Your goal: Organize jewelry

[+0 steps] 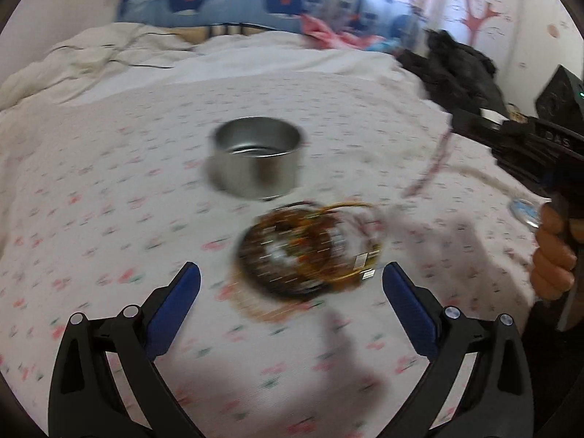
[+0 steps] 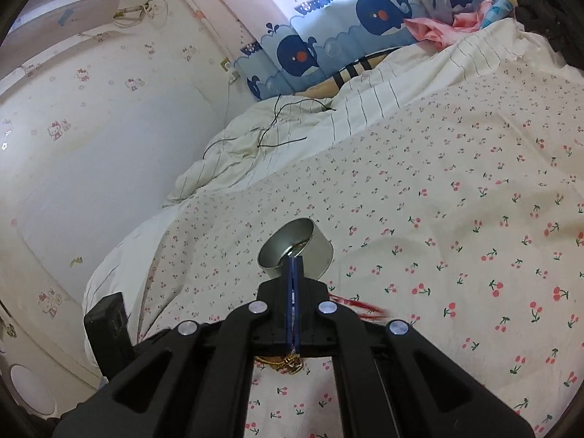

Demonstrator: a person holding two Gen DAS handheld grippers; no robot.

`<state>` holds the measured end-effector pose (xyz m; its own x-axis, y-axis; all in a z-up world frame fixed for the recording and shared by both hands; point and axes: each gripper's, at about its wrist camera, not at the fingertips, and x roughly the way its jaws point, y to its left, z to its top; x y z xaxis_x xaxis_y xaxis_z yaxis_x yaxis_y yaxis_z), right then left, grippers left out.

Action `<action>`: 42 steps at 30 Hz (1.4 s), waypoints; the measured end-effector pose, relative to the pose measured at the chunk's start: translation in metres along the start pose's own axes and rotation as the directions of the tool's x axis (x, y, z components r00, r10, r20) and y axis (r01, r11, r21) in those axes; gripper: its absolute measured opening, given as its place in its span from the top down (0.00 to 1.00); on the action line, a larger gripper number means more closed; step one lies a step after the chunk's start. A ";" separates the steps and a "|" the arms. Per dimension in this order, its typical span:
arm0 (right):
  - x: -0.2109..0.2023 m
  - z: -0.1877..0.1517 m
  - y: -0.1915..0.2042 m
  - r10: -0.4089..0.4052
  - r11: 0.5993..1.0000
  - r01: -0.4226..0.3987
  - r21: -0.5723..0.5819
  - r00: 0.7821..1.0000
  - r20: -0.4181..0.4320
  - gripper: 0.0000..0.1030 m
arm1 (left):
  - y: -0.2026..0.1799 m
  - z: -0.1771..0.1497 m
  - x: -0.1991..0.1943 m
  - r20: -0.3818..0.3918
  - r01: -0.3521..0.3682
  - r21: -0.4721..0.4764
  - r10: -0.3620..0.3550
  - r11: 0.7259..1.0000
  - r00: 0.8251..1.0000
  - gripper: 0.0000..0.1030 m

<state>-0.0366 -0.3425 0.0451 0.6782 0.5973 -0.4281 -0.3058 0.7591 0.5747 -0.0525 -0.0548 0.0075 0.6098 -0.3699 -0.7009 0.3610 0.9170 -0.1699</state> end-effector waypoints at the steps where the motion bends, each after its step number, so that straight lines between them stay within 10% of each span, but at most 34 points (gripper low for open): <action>1: 0.000 0.000 -0.001 0.004 1.000 -0.004 0.005 1.000 0.000 0.99 | -0.005 0.003 0.003 -0.001 0.023 0.000 -0.023 1.000 1.000 0.07; 5: -0.001 -0.001 -0.003 0.008 1.000 -0.008 0.024 1.000 0.005 0.99 | -0.018 0.009 0.009 -0.012 0.079 0.015 -0.078 0.997 0.997 0.14; 10: -0.004 0.000 -0.002 0.027 0.999 -0.028 0.022 1.000 0.011 0.99 | -0.004 0.009 0.027 -0.056 0.153 -0.091 -0.158 0.984 0.986 0.47; 22: -0.004 0.000 0.001 0.044 0.999 -0.044 0.013 0.999 0.011 0.99 | 0.003 0.008 0.033 -0.055 0.067 -0.118 -0.074 0.991 0.996 1.00; 28: -0.002 0.000 0.002 0.042 0.999 -0.042 0.016 0.999 0.005 0.99 | 0.008 0.010 0.027 -0.053 0.029 -0.127 -0.036 0.992 0.998 0.93; 29: -0.002 0.000 0.002 0.042 0.999 -0.042 0.014 0.999 0.004 0.99 | 0.010 0.011 0.028 -0.059 0.012 -0.133 -0.020 0.991 0.998 0.87; 31: -0.002 0.000 0.002 0.040 0.999 -0.040 0.014 0.999 0.001 0.99 | 0.012 0.011 0.027 -0.050 -0.014 -0.141 0.007 0.990 0.999 0.42; 32: -0.002 -0.001 0.002 0.039 0.999 -0.039 0.015 0.999 0.000 0.99 | 0.011 0.011 0.026 -0.036 -0.019 -0.136 0.015 0.990 0.999 0.40; 38: 0.000 -0.002 0.002 0.041 0.999 -0.041 0.011 0.999 -0.007 0.99 | 0.010 0.010 0.036 -0.069 0.019 -0.134 -0.028 0.991 0.997 0.44; 40: 0.000 -0.002 0.001 0.041 0.999 -0.041 0.014 0.999 -0.008 0.99 | 0.012 0.009 0.043 -0.092 0.042 -0.152 -0.056 0.987 0.994 0.82; 42: 0.000 -0.002 0.001 0.041 0.999 -0.041 0.017 0.999 -0.008 0.99 | 0.010 0.008 0.043 -0.088 0.044 -0.145 -0.058 0.988 0.994 0.88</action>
<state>-0.0378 -0.3411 0.0440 0.6597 0.6300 -0.4097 -0.3222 0.7296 0.6032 -0.0172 -0.0624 -0.0185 0.5234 -0.4075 -0.7484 0.2817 0.9116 -0.2994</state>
